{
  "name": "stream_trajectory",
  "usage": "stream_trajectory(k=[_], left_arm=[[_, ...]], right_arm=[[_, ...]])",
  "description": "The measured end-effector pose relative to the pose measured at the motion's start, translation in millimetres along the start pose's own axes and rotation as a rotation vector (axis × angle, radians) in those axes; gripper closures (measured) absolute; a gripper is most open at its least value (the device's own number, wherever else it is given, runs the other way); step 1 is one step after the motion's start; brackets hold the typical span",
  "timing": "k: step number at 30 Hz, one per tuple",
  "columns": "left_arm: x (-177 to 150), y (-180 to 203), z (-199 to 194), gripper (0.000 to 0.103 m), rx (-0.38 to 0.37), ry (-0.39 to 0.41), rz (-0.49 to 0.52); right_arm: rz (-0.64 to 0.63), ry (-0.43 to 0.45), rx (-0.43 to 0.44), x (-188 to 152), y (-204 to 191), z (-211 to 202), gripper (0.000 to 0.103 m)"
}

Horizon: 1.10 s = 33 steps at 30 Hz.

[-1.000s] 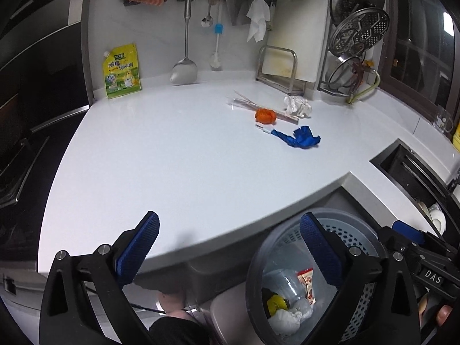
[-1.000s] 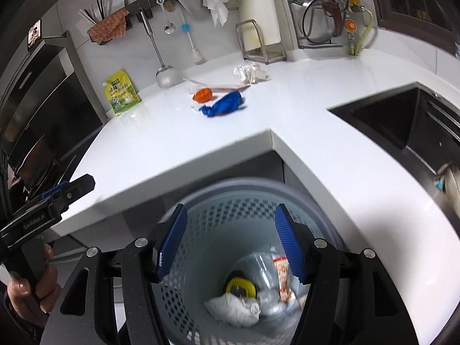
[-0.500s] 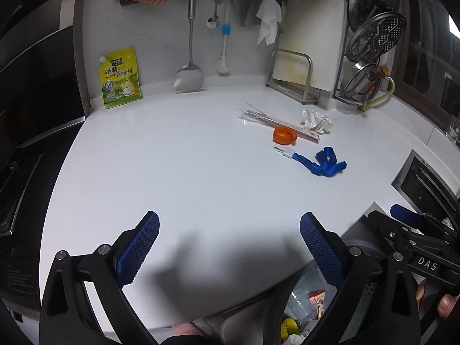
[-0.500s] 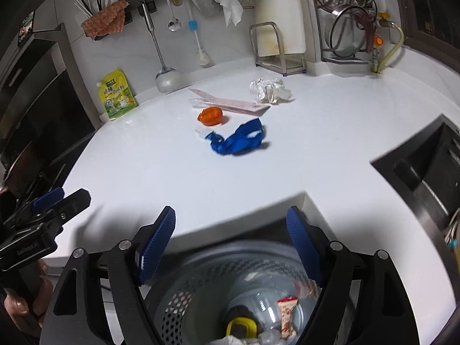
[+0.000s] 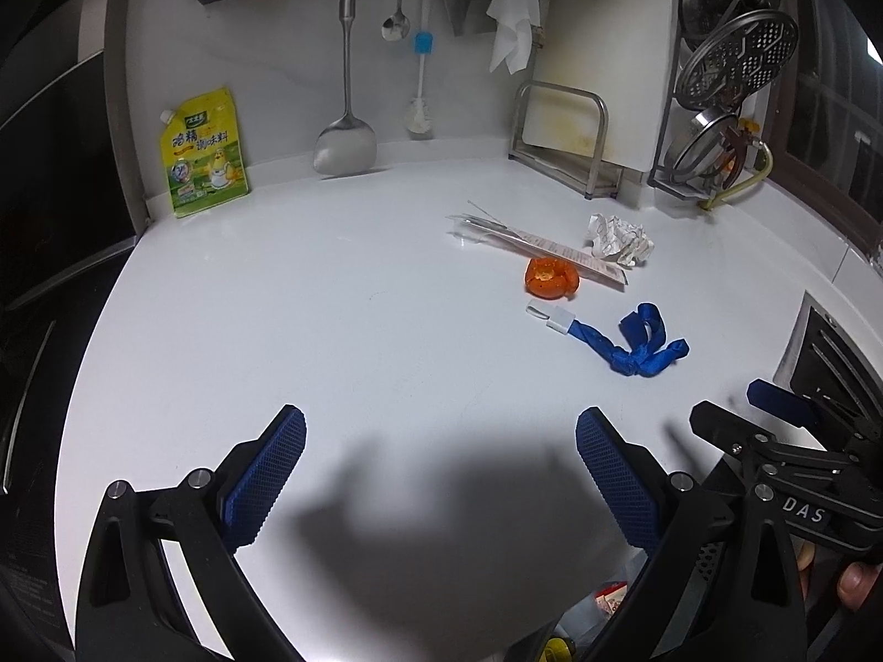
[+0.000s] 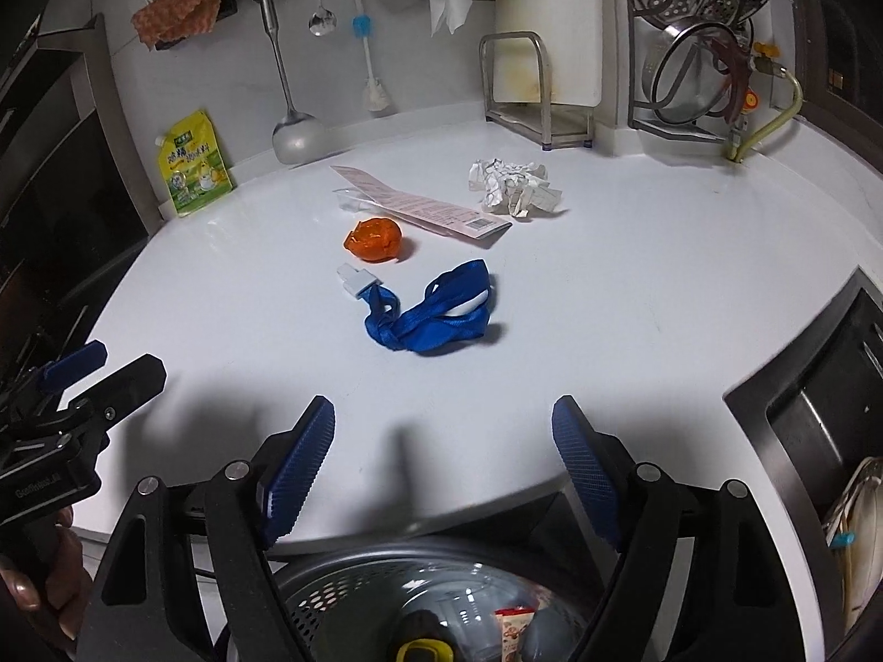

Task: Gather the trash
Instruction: 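Raise both open tools from the bin toward the blue lanyard and orange peel, then grasp the blue lanyard with the right tool while the left tool grasps the orange peel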

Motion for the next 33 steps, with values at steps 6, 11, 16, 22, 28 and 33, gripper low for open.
stream_trajectory(k=[6,11,16,22,28,33], left_arm=[[9,1,12,0.006,0.022,-0.002,0.016],[12,-4,23,0.006,0.027,-0.029,-0.005],[15,-7,33,0.006,0.027,-0.048,-0.024],[18,-5,38,0.006,0.033,-0.049,-0.016],[23,2,41,0.006,0.026,-0.044,-0.013],[29,14,47,0.006,-0.008,-0.062,-0.031]], right_arm=[[0.007,-0.021,0.034,17,3,24,0.025],[-0.005,-0.065,0.038,27,1,46,0.025],[-0.036,-0.094,0.014,33,-1,62,0.025],[-0.080,-0.098,-0.027,36,-1,73,0.026],[-0.141,-0.071,-0.047,37,-6,70,0.054],[-0.135,-0.060,-0.020,38,-1,65,0.083]])
Point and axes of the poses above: each gripper's, at about its wrist camera, not at the fingertips, and z roughly the way its jaws point, y to its right, x to its top, the point moved 7 cm from there along z, roughly the way its jaws point, and after that the axes turned 13 degrees about -z, right-handed, at the moved point
